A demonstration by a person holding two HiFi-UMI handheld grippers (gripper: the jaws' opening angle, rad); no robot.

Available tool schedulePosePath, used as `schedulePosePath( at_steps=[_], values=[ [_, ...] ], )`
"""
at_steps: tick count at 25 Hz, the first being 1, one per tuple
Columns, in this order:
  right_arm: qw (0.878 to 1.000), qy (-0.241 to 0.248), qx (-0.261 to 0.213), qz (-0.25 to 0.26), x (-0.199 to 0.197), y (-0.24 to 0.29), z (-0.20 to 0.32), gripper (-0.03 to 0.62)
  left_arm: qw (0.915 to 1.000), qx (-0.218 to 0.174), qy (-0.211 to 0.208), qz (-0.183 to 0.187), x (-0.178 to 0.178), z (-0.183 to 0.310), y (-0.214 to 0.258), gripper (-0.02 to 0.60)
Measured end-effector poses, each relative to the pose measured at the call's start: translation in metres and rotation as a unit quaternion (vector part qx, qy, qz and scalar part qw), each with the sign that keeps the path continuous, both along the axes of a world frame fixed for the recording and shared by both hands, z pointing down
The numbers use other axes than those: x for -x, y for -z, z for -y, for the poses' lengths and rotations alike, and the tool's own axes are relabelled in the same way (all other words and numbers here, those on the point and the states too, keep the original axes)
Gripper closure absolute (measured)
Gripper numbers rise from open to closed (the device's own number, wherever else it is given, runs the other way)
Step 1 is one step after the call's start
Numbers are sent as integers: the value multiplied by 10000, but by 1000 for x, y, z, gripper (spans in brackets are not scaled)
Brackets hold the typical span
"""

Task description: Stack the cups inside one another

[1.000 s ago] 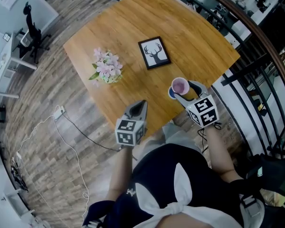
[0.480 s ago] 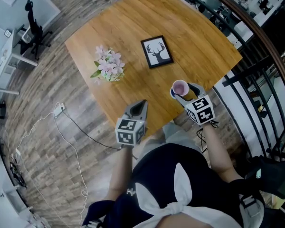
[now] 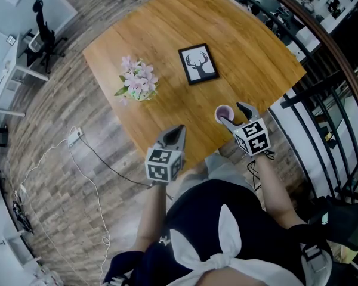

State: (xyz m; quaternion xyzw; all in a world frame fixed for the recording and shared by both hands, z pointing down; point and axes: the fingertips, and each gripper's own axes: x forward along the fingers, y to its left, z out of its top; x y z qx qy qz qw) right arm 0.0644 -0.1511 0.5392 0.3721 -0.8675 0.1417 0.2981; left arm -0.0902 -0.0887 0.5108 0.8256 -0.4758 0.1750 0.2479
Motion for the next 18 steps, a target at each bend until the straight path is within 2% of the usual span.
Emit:
schedulePosePath(
  at_steps=[4, 6, 11, 12, 18],
  values=[
    [10000, 35, -37, 51, 2, 5, 0, 279, 10000, -2, 7, -2, 0, 0, 0, 563],
    [9999, 73, -72, 116, 3, 10, -1, 307, 10000, 10, 10, -5, -2, -1, 2, 565],
    [9987, 275, -271, 333, 10, 25, -8, 573, 10000, -15, 10, -13, -4, -1, 3, 565],
    [9983, 349, -286, 362, 13, 27, -10, 595, 10000, -21, 8, -12, -4, -1, 3, 565],
    [9961, 769, -305, 318, 24, 34, -27, 595, 10000, -28, -2, -17, -5, -8, 1, 565]
  ],
)
